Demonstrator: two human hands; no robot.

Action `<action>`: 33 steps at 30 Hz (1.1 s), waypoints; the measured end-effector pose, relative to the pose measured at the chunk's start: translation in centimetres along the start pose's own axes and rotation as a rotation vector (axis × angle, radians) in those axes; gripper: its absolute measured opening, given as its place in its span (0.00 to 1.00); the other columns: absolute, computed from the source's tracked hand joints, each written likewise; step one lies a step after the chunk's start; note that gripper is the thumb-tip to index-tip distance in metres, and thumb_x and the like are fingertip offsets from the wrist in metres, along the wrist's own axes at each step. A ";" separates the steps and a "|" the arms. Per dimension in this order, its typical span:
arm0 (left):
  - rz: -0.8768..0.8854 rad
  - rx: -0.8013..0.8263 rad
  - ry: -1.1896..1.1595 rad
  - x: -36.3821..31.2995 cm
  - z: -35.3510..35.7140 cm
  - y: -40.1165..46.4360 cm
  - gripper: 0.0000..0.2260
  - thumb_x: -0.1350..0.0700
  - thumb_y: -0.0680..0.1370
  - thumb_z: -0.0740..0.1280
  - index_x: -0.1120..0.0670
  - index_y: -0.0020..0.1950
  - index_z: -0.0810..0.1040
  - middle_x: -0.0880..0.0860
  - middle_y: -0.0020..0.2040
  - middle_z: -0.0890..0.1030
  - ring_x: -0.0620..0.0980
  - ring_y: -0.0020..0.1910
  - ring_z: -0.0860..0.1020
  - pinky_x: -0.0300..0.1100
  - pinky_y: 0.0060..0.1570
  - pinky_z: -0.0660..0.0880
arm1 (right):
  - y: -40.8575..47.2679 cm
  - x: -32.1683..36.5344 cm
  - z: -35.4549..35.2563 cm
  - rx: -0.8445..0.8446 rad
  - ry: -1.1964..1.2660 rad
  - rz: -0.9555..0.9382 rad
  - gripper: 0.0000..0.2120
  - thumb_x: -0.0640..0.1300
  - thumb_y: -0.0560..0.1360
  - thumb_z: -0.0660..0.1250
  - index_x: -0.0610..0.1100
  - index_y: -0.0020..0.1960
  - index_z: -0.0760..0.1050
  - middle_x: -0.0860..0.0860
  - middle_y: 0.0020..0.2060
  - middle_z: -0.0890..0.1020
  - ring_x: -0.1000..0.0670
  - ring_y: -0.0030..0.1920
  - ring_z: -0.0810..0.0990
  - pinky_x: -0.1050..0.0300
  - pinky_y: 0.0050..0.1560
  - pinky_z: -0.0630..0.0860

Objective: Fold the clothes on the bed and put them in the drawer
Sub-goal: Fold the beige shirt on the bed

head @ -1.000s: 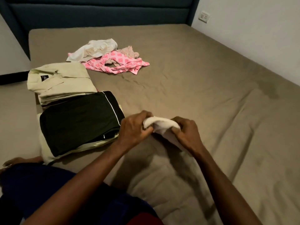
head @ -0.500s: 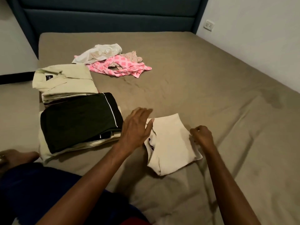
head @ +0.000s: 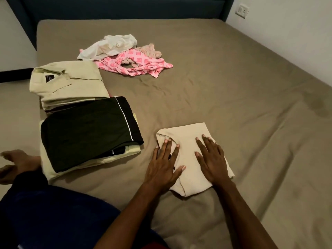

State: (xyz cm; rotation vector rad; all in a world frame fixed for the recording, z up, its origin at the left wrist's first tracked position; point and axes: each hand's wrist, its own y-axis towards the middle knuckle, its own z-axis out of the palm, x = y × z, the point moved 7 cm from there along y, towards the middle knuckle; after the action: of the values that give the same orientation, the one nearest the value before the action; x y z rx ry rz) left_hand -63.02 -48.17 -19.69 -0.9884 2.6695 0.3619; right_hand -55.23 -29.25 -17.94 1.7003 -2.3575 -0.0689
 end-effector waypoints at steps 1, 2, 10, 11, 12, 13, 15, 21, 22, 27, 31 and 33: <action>0.003 -0.019 -0.018 0.1 -0.1 0.0 0.34 0.33 0.83 0.48 0.48 0.84 0.45 0.55 0.84 0.42 0.52 0.82 0.38 0.57 0.80 0.48 | 0.2 0.0 0.0 -0.007 0.011 0.001 0.27 0.59 0.85 0.49 0.55 0.82 0.59 0.51 0.82 0.60 0.48 0.81 0.58 0.46 0.78 0.55; 0.006 -0.040 -0.055 0.0 -0.4 -0.2 0.35 0.32 0.83 0.49 0.48 0.84 0.45 0.56 0.84 0.41 0.52 0.82 0.37 0.55 0.81 0.47 | 0.3 0.0 -0.3 -0.017 0.024 -0.001 0.26 0.58 0.85 0.50 0.55 0.82 0.59 0.51 0.82 0.60 0.48 0.81 0.58 0.46 0.78 0.55; -0.569 -0.281 -0.388 1.8 -2.9 -3.6 0.23 0.36 0.82 0.55 0.51 0.65 0.74 0.51 0.59 0.79 0.53 0.58 0.77 0.46 0.55 0.74 | -1.4 -5.4 -2.0 -0.166 0.144 0.489 0.23 0.55 0.83 0.55 0.39 0.65 0.75 0.39 0.58 0.80 0.37 0.57 0.77 0.43 0.58 0.74; -0.576 -0.248 -0.328 1.5 -3.1 -3.4 0.23 0.36 0.82 0.56 0.52 0.62 0.76 0.52 0.57 0.80 0.53 0.55 0.77 0.46 0.53 0.74 | -1.2 -5.7 -2.0 -0.111 0.130 0.499 0.21 0.54 0.83 0.56 0.39 0.62 0.76 0.41 0.54 0.80 0.38 0.54 0.77 0.44 0.53 0.74; -0.583 -0.200 -0.285 1.3 -3.2 -2.9 0.23 0.36 0.82 0.56 0.53 0.61 0.76 0.52 0.56 0.79 0.53 0.54 0.77 0.47 0.52 0.74 | -0.8 -5.9 -2.2 -0.053 0.151 0.516 0.20 0.54 0.81 0.57 0.40 0.58 0.77 0.42 0.51 0.80 0.39 0.51 0.78 0.46 0.50 0.74; -0.612 -0.143 -0.278 1.3 -3.2 -2.3 0.24 0.35 0.82 0.57 0.54 0.60 0.76 0.53 0.57 0.79 0.53 0.55 0.77 0.47 0.52 0.74 | 0.0 -6.2 -2.4 -0.002 0.204 0.539 0.19 0.56 0.78 0.58 0.41 0.54 0.76 0.44 0.48 0.80 0.40 0.48 0.78 0.48 0.47 0.73; -0.708 -0.037 -0.374 1.4 -3.1 -1.1 0.26 0.34 0.82 0.56 0.56 0.61 0.75 0.54 0.59 0.79 0.55 0.58 0.78 0.49 0.53 0.73 | 1.6 -6.8 -2.6 0.152 0.308 0.616 0.17 0.56 0.75 0.59 0.41 0.45 0.74 0.45 0.44 0.80 0.43 0.43 0.77 0.49 0.44 0.70; -0.953 -0.033 -1.174 1.9 0.1 0.6 0.22 0.44 0.78 0.70 0.58 0.65 0.76 0.56 0.61 0.82 0.58 0.57 0.80 0.49 0.59 0.77 | 3.1 -6.8 -3.7 0.286 0.860 0.740 0.14 0.52 0.74 0.71 0.40 0.46 0.83 0.44 0.43 0.86 0.40 0.45 0.83 0.49 0.48 0.74; -0.993 -0.054 -1.291 1.9 0.6 0.5 0.21 0.45 0.76 0.73 0.58 0.62 0.79 0.55 0.58 0.84 0.56 0.54 0.82 0.49 0.58 0.78 | 3.0 -6.7 -3.6 0.319 0.893 0.739 0.15 0.52 0.74 0.72 0.40 0.49 0.84 0.43 0.45 0.88 0.39 0.48 0.85 0.48 0.51 0.76; -0.891 -0.111 -1.385 1.5 1.8 0.2 0.17 0.46 0.71 0.78 0.52 0.56 0.84 0.48 0.49 0.87 0.50 0.49 0.85 0.53 0.57 0.81 | 2.4 -5.0 -3.1 0.453 1.074 0.741 0.17 0.50 0.76 0.72 0.40 0.59 0.84 0.42 0.54 0.87 0.38 0.58 0.84 0.44 0.66 0.74; -0.735 -0.134 -1.364 1.4 0.5 0.8 0.14 0.48 0.77 0.73 0.49 0.61 0.82 0.46 0.56 0.86 0.48 0.56 0.83 0.51 0.62 0.79 | 2.2 -4.0 -2.3 0.491 1.261 0.720 0.26 0.48 0.71 0.73 0.43 0.68 0.79 0.41 0.61 0.84 0.37 0.62 0.82 0.37 0.73 0.69; -0.666 -0.145 -1.349 1.3 -0.6 1.2 0.17 0.48 0.79 0.71 0.49 0.67 0.80 0.44 0.59 0.84 0.45 0.58 0.82 0.48 0.63 0.77 | 2.4 -3.5 -2.5 0.453 1.358 0.715 0.23 0.44 0.76 0.70 0.44 0.70 0.77 0.41 0.62 0.83 0.36 0.63 0.82 0.36 0.73 0.69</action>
State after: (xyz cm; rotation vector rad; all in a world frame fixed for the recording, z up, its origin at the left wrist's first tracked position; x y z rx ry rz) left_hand -64.92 -48.24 -19.41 -1.0321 1.0703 0.7175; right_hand -55.89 -24.90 -15.62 0.4539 -1.6755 1.3243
